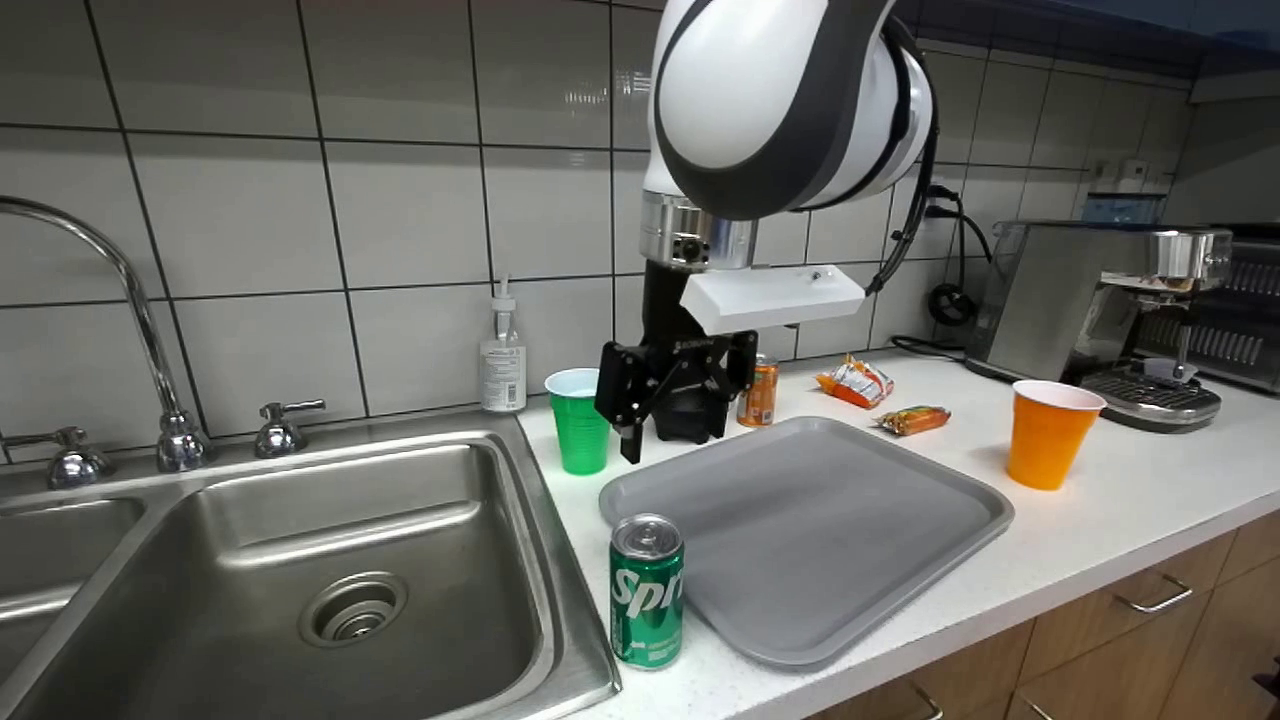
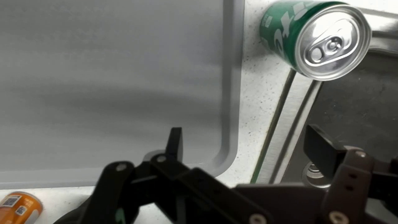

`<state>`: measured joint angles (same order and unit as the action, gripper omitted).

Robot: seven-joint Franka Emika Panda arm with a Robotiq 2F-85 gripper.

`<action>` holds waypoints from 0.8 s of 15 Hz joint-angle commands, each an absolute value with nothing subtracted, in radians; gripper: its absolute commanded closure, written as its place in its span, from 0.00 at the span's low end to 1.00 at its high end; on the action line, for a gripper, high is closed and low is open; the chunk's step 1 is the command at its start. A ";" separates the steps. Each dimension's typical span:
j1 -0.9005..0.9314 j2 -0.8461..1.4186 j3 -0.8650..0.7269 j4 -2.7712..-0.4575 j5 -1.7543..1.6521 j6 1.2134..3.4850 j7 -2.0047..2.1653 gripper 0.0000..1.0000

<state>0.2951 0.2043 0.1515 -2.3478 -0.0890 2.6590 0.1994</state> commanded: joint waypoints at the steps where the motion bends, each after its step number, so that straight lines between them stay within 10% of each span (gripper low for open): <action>1: 0.259 0.155 0.143 -2.368 -0.086 2.629 0.195 0.00; 12: 0.145 0.139 0.070 -2.363 -0.087 2.622 0.119 0.00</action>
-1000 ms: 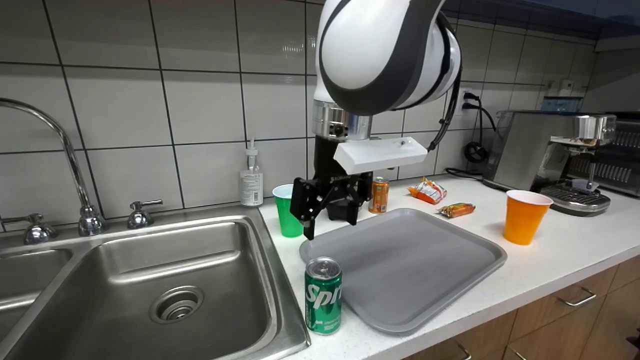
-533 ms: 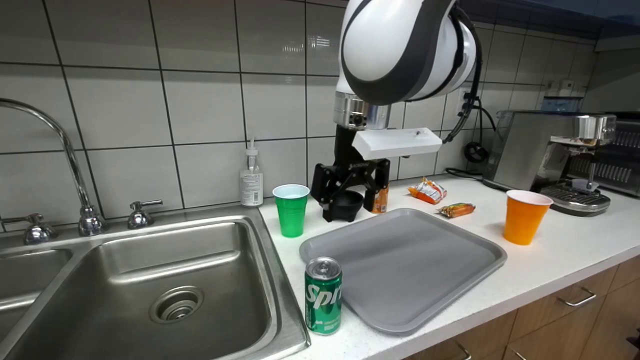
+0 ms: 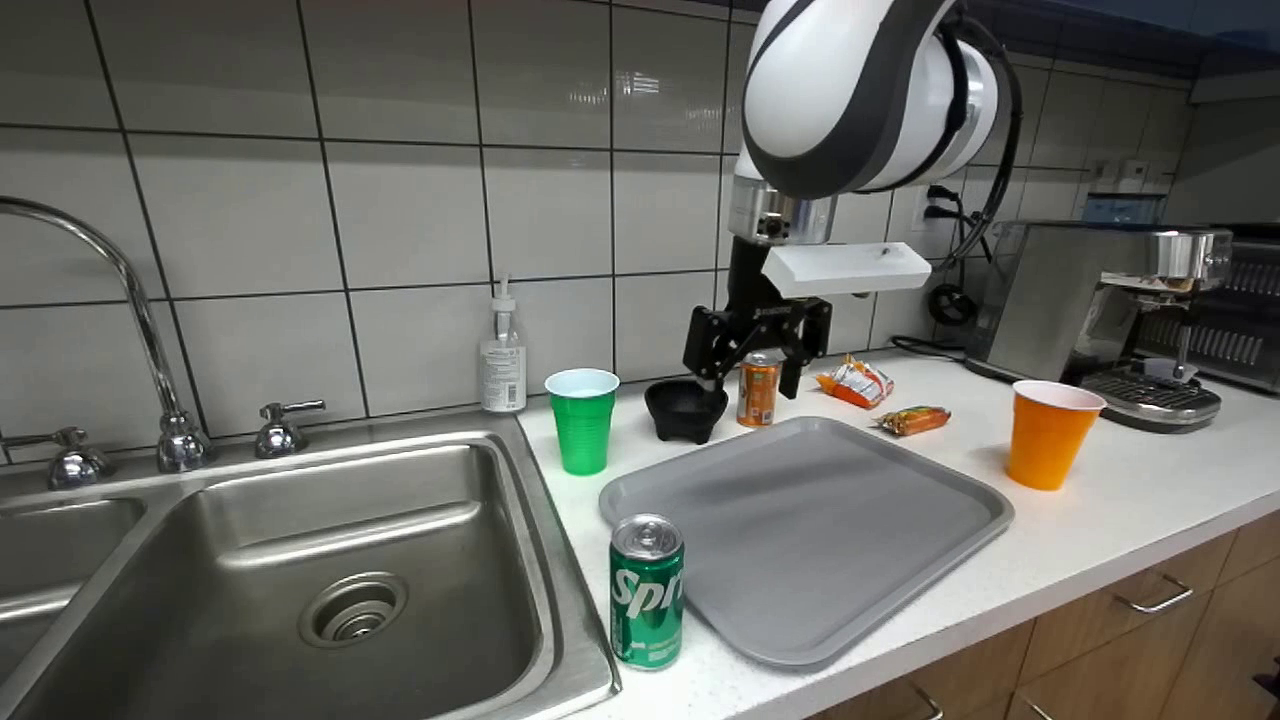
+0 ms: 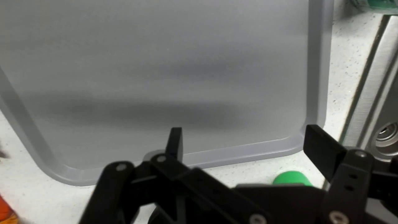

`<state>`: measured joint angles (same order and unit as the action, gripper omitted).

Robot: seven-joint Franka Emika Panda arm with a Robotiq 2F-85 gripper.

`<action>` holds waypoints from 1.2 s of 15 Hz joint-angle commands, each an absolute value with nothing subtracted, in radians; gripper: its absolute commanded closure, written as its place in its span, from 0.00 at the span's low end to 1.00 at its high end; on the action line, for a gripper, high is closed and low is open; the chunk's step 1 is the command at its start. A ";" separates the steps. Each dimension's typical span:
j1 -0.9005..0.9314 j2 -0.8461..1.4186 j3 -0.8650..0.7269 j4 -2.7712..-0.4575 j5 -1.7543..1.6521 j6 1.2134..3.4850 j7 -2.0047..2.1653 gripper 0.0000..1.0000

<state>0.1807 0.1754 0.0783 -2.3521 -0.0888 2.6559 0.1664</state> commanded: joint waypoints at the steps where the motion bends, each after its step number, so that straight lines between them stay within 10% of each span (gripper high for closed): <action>1: 0.134 0.141 0.064 -2.361 -0.088 2.623 0.107 0.00; 18: -0.001 0.266 0.009 -2.223 -0.049 2.640 -0.071 0.00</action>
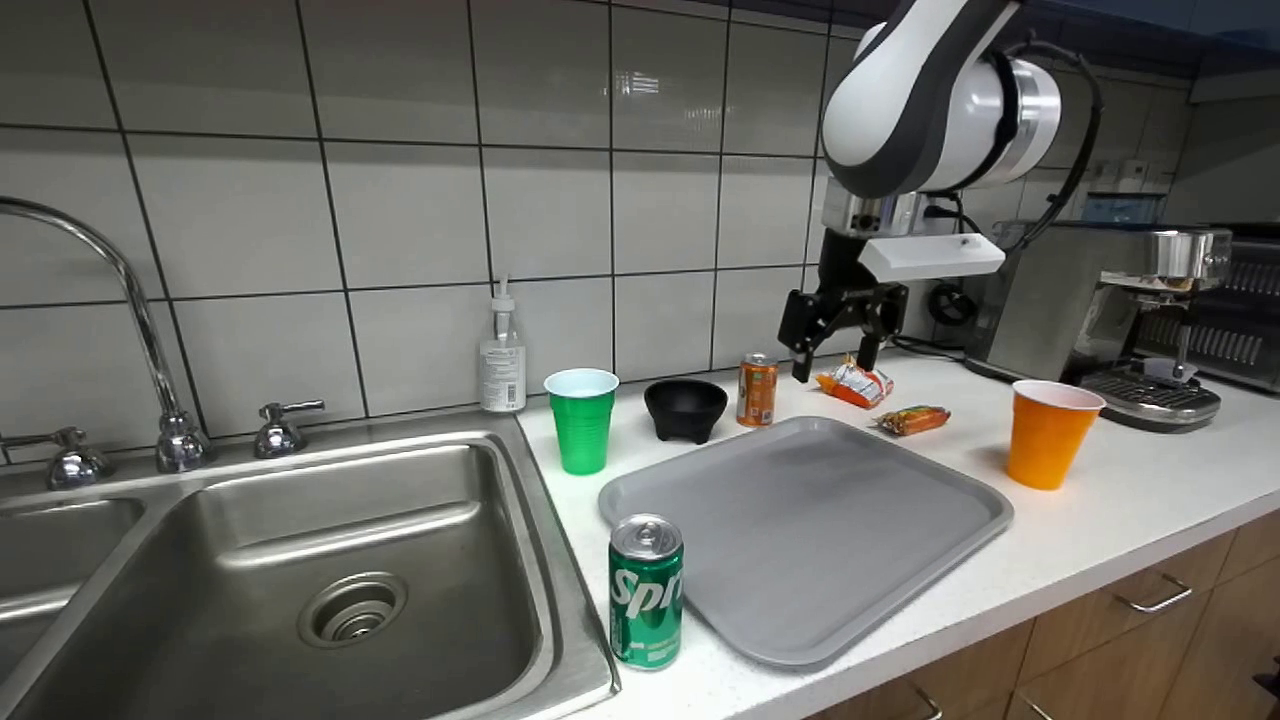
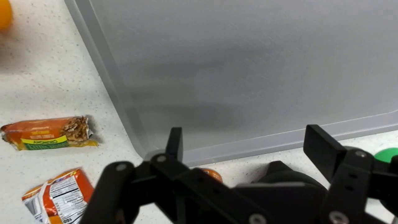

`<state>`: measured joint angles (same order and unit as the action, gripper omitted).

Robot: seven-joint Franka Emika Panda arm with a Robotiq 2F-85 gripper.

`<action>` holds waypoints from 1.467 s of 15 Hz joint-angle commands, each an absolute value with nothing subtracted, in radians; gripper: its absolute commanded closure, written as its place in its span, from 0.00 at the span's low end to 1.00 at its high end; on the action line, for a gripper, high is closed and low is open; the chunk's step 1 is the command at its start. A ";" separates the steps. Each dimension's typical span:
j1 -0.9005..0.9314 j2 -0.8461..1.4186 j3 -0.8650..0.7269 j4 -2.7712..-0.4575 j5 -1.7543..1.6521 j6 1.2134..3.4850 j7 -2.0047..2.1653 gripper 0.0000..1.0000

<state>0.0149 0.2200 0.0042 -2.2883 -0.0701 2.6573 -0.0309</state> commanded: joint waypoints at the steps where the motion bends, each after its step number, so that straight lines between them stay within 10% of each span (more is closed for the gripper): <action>1: -0.002 0.278 0.009 -2.208 -0.049 2.639 -0.070 0.00; 22: 0.003 0.630 -0.009 -1.779 -0.024 2.596 -0.011 0.00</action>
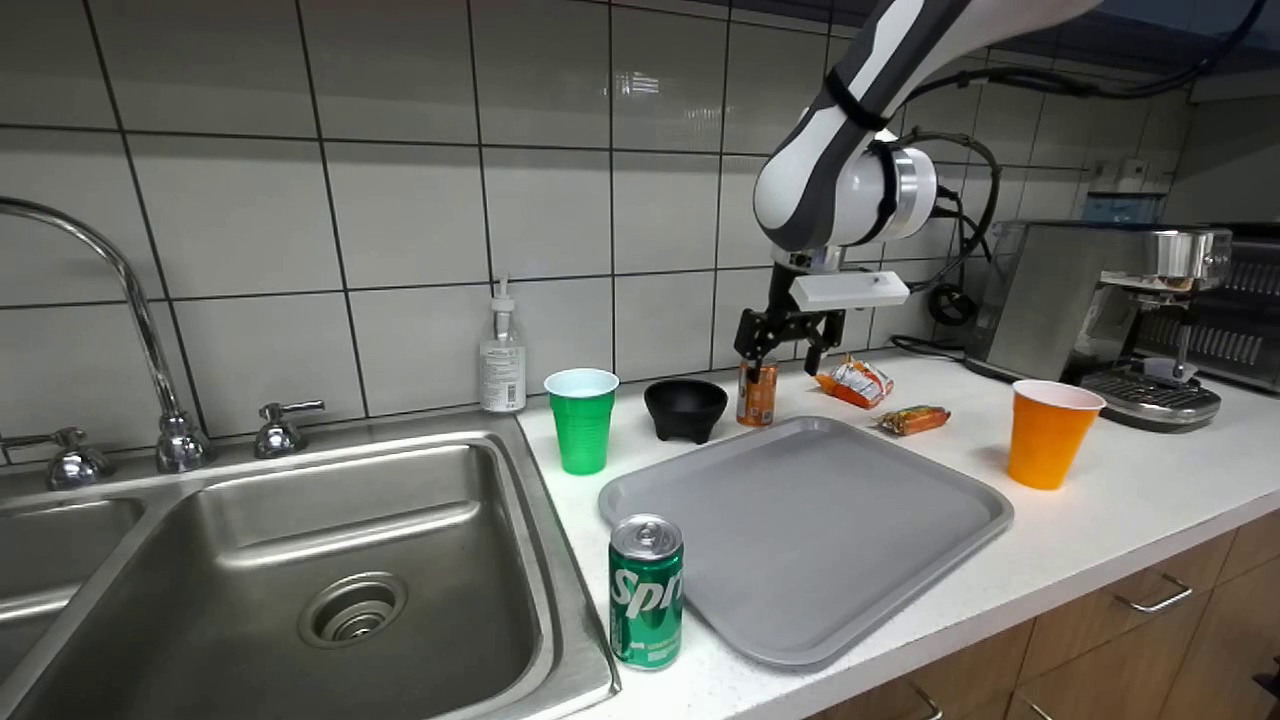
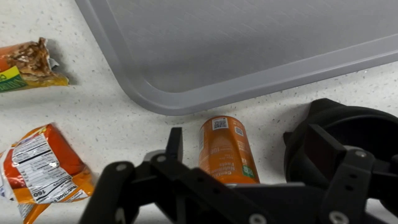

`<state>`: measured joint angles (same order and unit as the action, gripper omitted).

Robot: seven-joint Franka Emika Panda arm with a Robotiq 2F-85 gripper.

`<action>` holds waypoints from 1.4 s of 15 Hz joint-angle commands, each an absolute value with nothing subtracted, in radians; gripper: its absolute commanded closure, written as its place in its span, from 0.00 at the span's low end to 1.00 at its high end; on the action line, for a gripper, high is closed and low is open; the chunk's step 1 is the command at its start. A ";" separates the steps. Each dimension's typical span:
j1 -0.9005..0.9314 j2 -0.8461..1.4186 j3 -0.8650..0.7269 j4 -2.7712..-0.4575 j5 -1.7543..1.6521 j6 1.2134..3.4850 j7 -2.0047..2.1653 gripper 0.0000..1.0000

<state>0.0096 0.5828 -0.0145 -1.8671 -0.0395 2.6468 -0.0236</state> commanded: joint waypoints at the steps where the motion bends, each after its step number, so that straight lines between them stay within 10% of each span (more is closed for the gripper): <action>1: 0.004 0.641 -0.009 -1.761 -0.023 2.593 -0.008 0.00; 21: 0.031 0.838 -0.033 -1.468 -0.029 2.562 0.073 0.00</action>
